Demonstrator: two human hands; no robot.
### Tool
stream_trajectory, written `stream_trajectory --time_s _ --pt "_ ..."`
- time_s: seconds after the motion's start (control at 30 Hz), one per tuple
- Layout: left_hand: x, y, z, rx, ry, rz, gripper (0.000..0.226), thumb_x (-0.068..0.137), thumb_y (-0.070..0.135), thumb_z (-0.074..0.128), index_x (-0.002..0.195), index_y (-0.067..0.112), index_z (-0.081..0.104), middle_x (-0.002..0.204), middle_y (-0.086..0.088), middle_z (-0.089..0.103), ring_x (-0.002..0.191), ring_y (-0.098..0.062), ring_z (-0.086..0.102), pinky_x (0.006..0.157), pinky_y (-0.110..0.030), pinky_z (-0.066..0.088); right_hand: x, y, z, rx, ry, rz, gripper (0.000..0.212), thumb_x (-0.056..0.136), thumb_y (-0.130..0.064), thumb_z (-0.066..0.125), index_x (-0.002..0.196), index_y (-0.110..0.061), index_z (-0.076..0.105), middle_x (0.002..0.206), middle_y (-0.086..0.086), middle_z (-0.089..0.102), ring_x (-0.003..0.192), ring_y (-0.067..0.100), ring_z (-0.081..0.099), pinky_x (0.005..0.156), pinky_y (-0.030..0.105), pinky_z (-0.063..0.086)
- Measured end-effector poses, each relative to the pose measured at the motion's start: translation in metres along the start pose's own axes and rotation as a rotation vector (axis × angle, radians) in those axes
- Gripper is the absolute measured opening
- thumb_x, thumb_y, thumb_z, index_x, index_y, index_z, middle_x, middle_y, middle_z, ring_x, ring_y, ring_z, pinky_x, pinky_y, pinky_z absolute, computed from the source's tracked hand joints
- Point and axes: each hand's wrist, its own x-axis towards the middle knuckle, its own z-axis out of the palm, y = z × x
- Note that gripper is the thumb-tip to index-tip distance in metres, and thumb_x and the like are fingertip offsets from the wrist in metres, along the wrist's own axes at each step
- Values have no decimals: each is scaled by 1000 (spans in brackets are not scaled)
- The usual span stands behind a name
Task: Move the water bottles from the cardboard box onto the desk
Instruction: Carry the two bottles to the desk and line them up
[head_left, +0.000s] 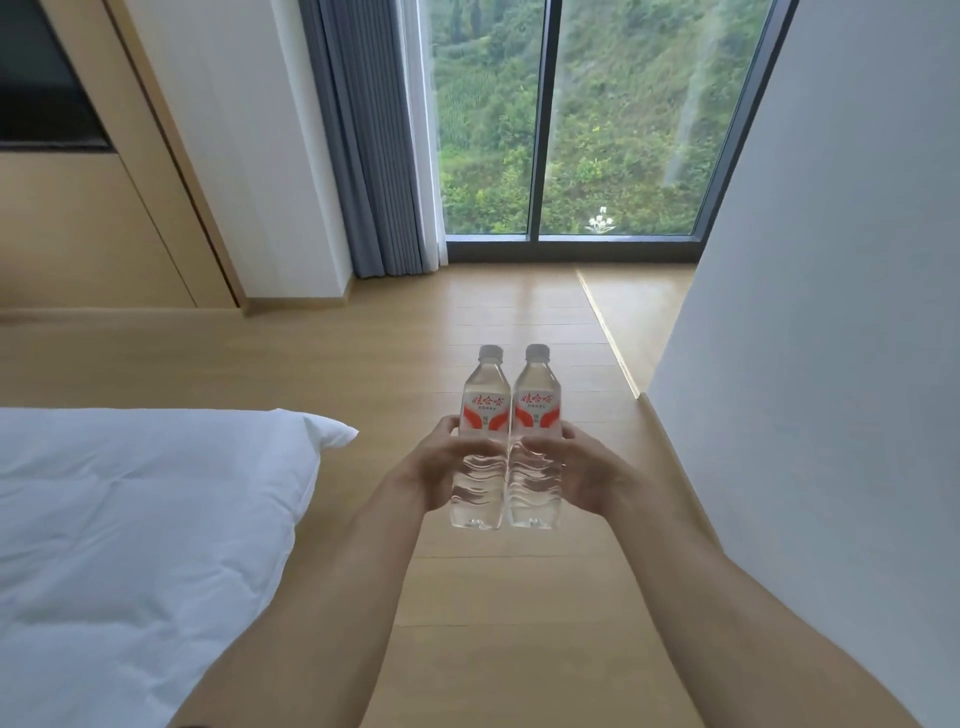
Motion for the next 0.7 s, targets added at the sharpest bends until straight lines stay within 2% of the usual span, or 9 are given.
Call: stream_trajectory --time_s 0.1,0.13,0.2,0.23,0.33,0.43,0.5,0.63,0.7 --pt "19 10 -5 -42 59 5 71 78 -3 79 139 5 44 126 -27 65 113 -45 64 95 -58 52 26 -12 -3 -12 -6 19 60 87 1 69 142 3 47 126 26 64 102 36 67 85 45 57" --pt "27 14 -8 -58 63 15 71 78 -4 79 139 4 44 127 -28 64 114 -46 64 97 -60 51 36 -16 -4 -16 -16 23 60 86 1 69 142 3 47 127 27 63 103 36 66 89 48 56" --pt "42 21 -15 -89 74 32 69 81 -6 76 141 2 44 130 -31 61 119 -49 61 101 -65 47 57 -24 -5 -36 -43 32 58 86 0 70 141 2 49 135 29 59 115 41 62 107 58 46" --pt "49 24 -20 -105 82 37 67 82 -7 74 141 2 44 131 -32 60 120 -50 59 102 -66 46 68 -27 -4 -48 -55 38 58 86 -1 70 141 1 50 136 29 58 119 44 60 110 61 41" --pt "77 31 -37 -136 107 41 66 84 -8 71 143 1 43 133 -34 58 123 -52 57 105 -68 42 101 -35 -1 -69 -35 70 60 84 -3 74 140 -3 51 133 26 62 117 42 63 106 59 46" --pt "110 42 -55 -142 100 49 69 81 -7 73 143 -1 43 134 -36 56 124 -54 55 104 -71 41 138 -45 4 -116 8 84 57 85 -7 76 137 -10 53 124 17 68 107 37 68 89 54 57" --pt "136 54 -67 -135 93 38 68 81 -6 73 142 0 44 134 -35 56 123 -54 55 102 -72 42 166 -53 7 -132 11 89 53 87 -8 75 136 -11 56 128 19 67 115 39 65 92 58 55" --pt "194 82 -97 -124 71 19 68 82 -6 73 143 0 43 132 -33 58 120 -51 59 100 -70 45 228 -75 17 -121 -28 85 42 91 -4 66 133 -2 60 132 26 62 115 41 65 101 56 51" --pt "220 100 -113 -107 50 20 70 81 -7 73 143 1 42 131 -32 59 119 -51 60 100 -71 45 258 -88 23 -120 -47 83 45 91 -2 66 135 0 58 131 26 63 120 44 62 102 56 50"
